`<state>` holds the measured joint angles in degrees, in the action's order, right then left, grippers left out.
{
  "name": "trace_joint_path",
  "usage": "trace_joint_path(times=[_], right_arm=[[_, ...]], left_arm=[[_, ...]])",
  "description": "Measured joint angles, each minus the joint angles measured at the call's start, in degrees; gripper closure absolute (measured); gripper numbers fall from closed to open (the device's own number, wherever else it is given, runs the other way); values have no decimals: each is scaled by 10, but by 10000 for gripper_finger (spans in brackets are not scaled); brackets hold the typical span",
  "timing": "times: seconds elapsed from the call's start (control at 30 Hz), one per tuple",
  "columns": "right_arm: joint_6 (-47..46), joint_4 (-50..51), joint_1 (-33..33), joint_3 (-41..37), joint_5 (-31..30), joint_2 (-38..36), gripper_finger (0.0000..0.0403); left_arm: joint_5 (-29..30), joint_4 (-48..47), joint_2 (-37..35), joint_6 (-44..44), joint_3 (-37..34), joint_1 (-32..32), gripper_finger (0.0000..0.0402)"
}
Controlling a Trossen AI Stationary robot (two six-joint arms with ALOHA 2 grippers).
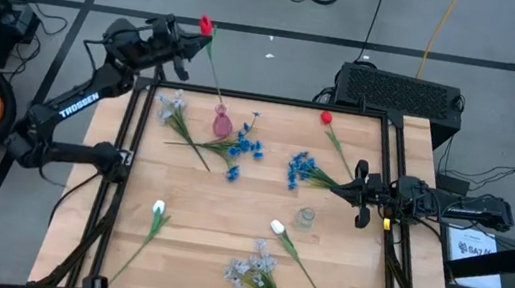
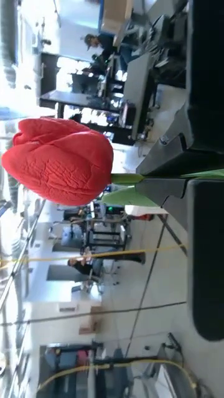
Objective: Sort flowers into vase by color
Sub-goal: Put the bottom red flower into the pink vase
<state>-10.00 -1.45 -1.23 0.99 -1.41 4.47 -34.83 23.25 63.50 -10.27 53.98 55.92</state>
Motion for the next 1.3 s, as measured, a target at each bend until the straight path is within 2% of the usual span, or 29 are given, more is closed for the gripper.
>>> trace_joint_path(times=[0.23,0.43,0.73,0.93,1.3], right_arm=[[0,0,0,0,0,0,403],[0,0,0,0,0,0,403],[0,0,0,0,0,0,403],[0,0,0,0,0,0,403],[0,0,0,0,0,0,403]], left_arm=[[-25,-23,-9,3,0,7,401],[-26,-81,-6,62,0,0,401],[-26,-25,-6,62,0,-2,401],[-25,-32,-3,62,0,-3,401],[-24,-15,46,72,-13,-17,401]])
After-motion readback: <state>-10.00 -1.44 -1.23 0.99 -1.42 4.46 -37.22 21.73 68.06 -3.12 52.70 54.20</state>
